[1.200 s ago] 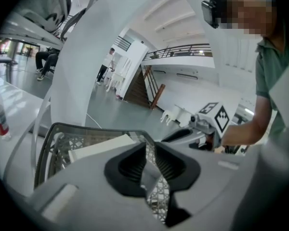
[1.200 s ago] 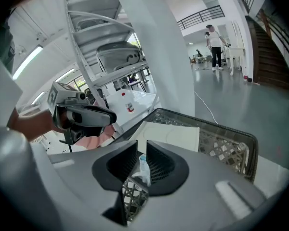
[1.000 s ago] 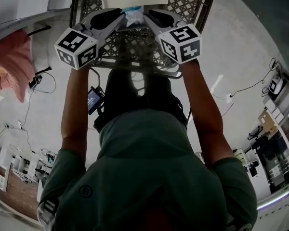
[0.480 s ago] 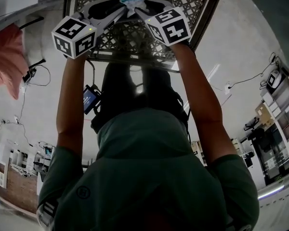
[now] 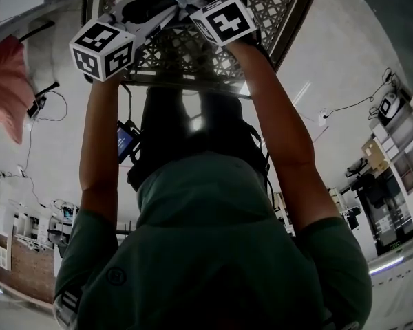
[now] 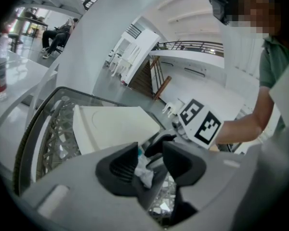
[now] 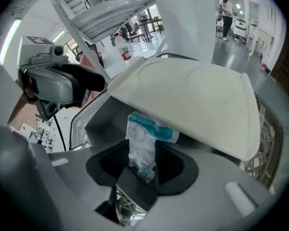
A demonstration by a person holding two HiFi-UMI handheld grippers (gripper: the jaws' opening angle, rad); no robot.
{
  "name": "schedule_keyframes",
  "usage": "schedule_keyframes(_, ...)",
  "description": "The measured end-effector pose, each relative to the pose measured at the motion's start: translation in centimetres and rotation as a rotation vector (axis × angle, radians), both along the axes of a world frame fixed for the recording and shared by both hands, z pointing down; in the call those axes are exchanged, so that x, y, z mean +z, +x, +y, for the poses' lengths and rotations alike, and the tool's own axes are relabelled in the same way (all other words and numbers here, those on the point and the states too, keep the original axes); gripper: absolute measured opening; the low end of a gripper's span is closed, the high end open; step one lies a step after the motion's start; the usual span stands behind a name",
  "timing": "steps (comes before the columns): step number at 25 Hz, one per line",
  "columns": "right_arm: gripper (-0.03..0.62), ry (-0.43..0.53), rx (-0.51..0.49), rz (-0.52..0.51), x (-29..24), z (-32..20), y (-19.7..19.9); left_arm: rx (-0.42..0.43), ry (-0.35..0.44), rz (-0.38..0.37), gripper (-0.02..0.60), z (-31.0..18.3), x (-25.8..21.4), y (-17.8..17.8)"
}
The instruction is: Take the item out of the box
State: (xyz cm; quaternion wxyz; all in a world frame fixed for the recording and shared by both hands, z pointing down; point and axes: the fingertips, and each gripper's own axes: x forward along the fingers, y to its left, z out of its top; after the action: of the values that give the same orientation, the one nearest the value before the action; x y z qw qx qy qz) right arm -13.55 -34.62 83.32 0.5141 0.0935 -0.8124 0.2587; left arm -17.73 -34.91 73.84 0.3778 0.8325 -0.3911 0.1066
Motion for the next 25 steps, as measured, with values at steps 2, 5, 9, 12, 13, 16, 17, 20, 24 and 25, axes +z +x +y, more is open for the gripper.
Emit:
schedule_keyframes(2, 0.161, -0.023, 0.010, 0.023, 0.1, -0.1, 0.1, -0.001, 0.002, 0.001, 0.158, -0.2, -0.3, 0.2)
schedule_keyframes(5, 0.068, -0.045, 0.020, 0.037, 0.5, -0.5, 0.2, 0.003, 0.007, 0.001, 0.158, -0.6, -0.5, 0.6)
schedule_keyframes(9, 0.019, -0.054, 0.022, 0.045, 0.4, -0.2, 0.3, 0.004, 0.015, -0.002, 0.158, -0.6, -1.0, 0.5)
schedule_keyframes(12, 0.011, -0.059, 0.035, 0.030, -0.4, -0.1, 0.5, 0.001, 0.024, -0.006, 0.158, -0.6, -1.8, 0.3)
schedule_keyframes(13, 0.011, -0.058, 0.043, 0.022, -0.9, -0.1, 0.5, 0.000, 0.027, -0.008, 0.158, -0.5, -2.1, 0.1)
schedule_keyframes(16, 0.009, -0.050, 0.070, -0.001, -2.2, -0.4, 0.6, 0.000, 0.039, -0.015, 0.158, -0.5, -3.3, -0.3)
schedule_keyframes(17, 0.009, -0.050, 0.078, -0.007, -2.6, -0.5, 0.7, 0.001, 0.043, -0.018, 0.157, -0.6, -3.7, -0.3)
schedule_keyframes(20, 0.009, -0.056, 0.102, -0.026, -3.7, -0.4, 1.3, 0.001, 0.056, -0.028, 0.156, -0.5, -4.8, -0.3)
schedule_keyframes(24, 0.008, -0.048, 0.137, -0.059, -5.8, -0.4, 2.1, 0.003, 0.072, -0.040, 0.156, -0.6, -6.7, -0.2)
schedule_keyframes(25, 0.008, -0.044, 0.146, -0.070, -6.4, -0.4, 2.2, 0.003, 0.077, -0.043, 0.156, -0.6, -7.2, -0.2)
